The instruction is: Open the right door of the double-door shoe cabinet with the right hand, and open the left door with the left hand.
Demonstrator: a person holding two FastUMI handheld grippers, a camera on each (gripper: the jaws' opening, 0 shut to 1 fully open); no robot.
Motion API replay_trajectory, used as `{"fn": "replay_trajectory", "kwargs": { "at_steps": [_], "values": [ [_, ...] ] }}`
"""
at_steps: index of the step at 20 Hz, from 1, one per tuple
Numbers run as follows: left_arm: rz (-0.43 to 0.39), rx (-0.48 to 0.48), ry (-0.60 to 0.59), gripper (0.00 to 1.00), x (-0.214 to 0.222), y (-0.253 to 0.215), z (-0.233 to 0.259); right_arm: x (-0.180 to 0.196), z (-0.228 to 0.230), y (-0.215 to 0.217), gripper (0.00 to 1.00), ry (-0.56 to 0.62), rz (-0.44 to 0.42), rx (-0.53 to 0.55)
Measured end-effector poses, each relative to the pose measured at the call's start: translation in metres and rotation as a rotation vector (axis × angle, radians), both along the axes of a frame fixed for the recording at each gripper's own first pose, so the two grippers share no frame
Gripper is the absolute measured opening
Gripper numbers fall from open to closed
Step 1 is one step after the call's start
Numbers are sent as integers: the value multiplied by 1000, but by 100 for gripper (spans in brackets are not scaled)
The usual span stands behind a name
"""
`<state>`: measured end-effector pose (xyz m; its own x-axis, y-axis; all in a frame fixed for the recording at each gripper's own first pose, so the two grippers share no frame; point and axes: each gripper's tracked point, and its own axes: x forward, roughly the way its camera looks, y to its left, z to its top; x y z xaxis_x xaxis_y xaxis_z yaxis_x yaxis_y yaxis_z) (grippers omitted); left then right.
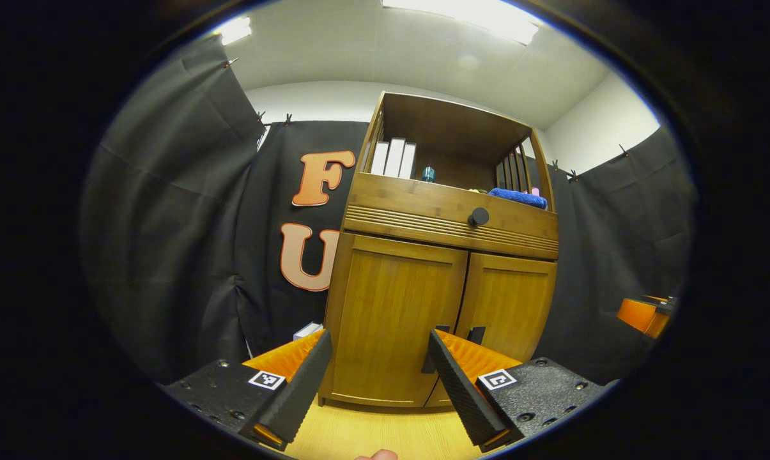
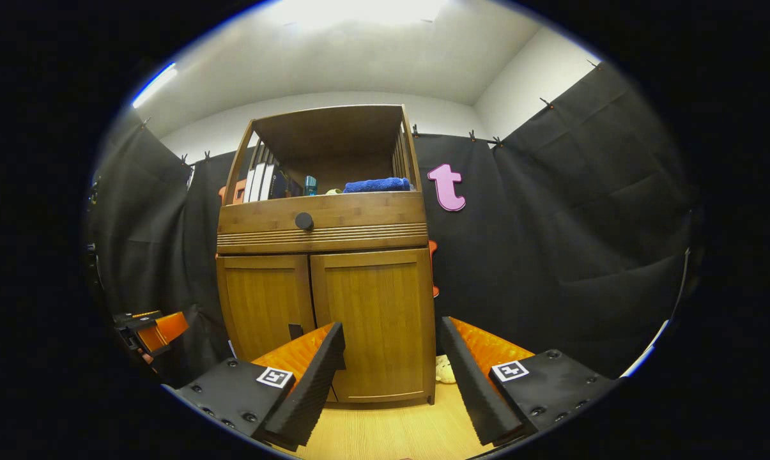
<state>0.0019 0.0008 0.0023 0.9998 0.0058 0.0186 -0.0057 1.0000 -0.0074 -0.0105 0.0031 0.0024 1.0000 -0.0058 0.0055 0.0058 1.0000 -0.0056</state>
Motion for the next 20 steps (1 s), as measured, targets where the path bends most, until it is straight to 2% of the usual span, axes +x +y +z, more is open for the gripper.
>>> {"fn": "replay_trajectory", "kwargs": {
  "at_steps": [2, 3, 4, 5, 7, 8, 9, 10, 11, 13, 14, 15, 16, 17, 20],
  "values": [
    [5, 6, -2, 92, 0, 1, 1, 0, 0, 0, 89, 2, 1, 0],
    [8, 8, -4, 92, -1, 1, 1, -1, -1, 1, 98, 2, 1, 0],
    [10, 8, -6, 92, -1, 1, 2, -1, -2, 1, 98, 4, 1, 0],
    [12, 9, -7, 92, -1, 2, 1, -1, -3, 2, 89, 5, 2, 1],
    [16, 9, -10, 92, -1, 2, 2, 0, -3, 3, 89, 7, 4, 1],
    [18, 9, -12, 92, -1, 3, 2, 1, -4, 4, 98, 6, 5, 0],
    [22, 8, -13, 92, -1, 3, 2, 2, -4, 5, 89, 7, 7, -1],
    [25, 6, -14, 92, -1, 4, 2, 4, -4, 6, 89, 6, 10, -3],
    [28, 2, -16, 92, -1, 4, 3, 6, -2, 8, 97, 3, 16, -4],
    [35, -3, -19, 92, 0, 5, 3, 14, 1, 12, 97, -2, 25, -5],
    [38, -1, -17, 92, 0, 5, 3, 19, 0, 13, 89, 0, 25, 2],
    [44, 4, -15, 95, 0, 6, 2, 25, 0, 15, 89, 1, 32, 16],
    [51, 9, -17, 98, 0, 8, 2, 32, 0, 21, 97, -2, 45, 28],
    [58, 13, -17, 92, 1, 9, 2, 41, -1, 25, 97, -4, 53, 34],
    [77, 22, -22, 92, 1, 10, 3, 71, -5, 30, 97, -7, 72, 31]
  ]
}}
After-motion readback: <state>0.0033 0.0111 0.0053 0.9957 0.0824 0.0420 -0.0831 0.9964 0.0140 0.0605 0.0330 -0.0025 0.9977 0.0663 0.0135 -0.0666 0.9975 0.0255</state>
